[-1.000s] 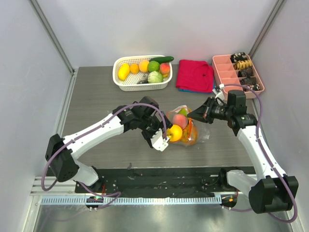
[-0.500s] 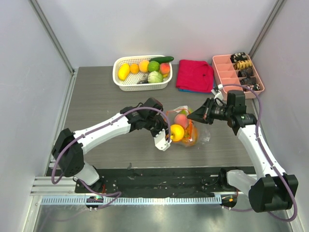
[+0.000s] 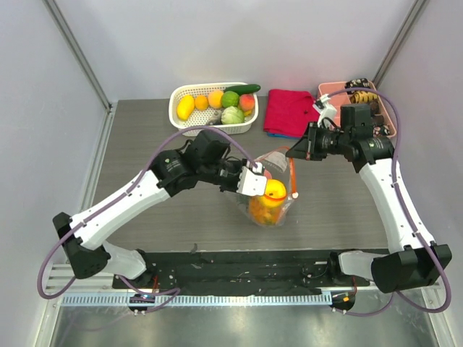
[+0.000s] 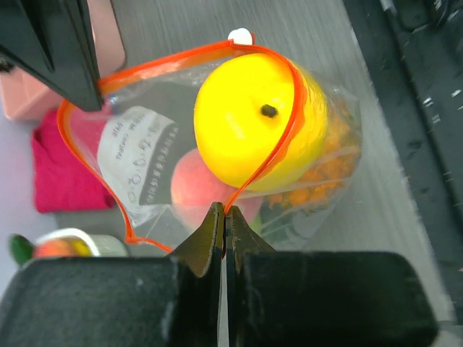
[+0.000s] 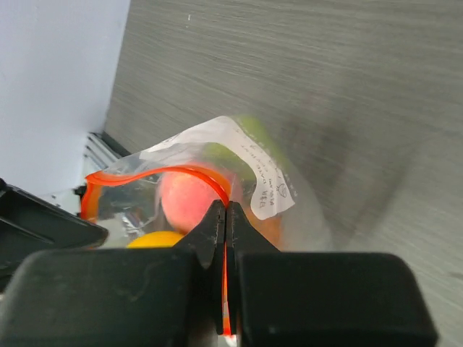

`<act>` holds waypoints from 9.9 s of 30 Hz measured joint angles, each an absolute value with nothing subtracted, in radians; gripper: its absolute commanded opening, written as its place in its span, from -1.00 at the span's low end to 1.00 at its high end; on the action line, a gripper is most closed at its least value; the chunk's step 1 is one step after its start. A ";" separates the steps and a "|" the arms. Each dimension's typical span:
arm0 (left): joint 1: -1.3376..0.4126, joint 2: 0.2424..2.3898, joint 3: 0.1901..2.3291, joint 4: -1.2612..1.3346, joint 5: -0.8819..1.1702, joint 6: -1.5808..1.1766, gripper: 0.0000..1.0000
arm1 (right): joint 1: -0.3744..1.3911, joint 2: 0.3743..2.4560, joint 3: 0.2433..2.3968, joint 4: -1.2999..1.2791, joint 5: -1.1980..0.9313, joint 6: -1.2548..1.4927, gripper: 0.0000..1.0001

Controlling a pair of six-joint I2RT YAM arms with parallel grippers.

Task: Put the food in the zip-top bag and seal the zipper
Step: Adjust the zipper food storage bag at the center of the board, then zip the zipper food storage bag at the center of the board.

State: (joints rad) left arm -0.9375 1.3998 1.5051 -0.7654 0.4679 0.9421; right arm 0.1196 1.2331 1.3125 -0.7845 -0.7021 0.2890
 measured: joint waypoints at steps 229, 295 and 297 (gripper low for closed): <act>-0.711 1.589 1.335 -0.190 1.007 -0.046 -1.00 | 0.391 0.635 0.650 -0.255 -0.606 -0.295 -0.47; -0.977 1.456 1.366 -0.353 0.475 0.400 -0.06 | 0.392 0.638 0.758 -0.395 -0.653 -0.254 -0.97; -0.973 1.456 1.366 -0.351 0.478 0.393 0.00 | 0.393 0.638 0.759 -0.398 -0.653 -0.252 -0.97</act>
State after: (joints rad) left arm -0.9730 1.4555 1.3659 -0.3511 0.4778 0.3935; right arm 0.3927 0.6376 0.7589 -0.3977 -0.6525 -0.2516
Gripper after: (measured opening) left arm 0.448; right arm 0.020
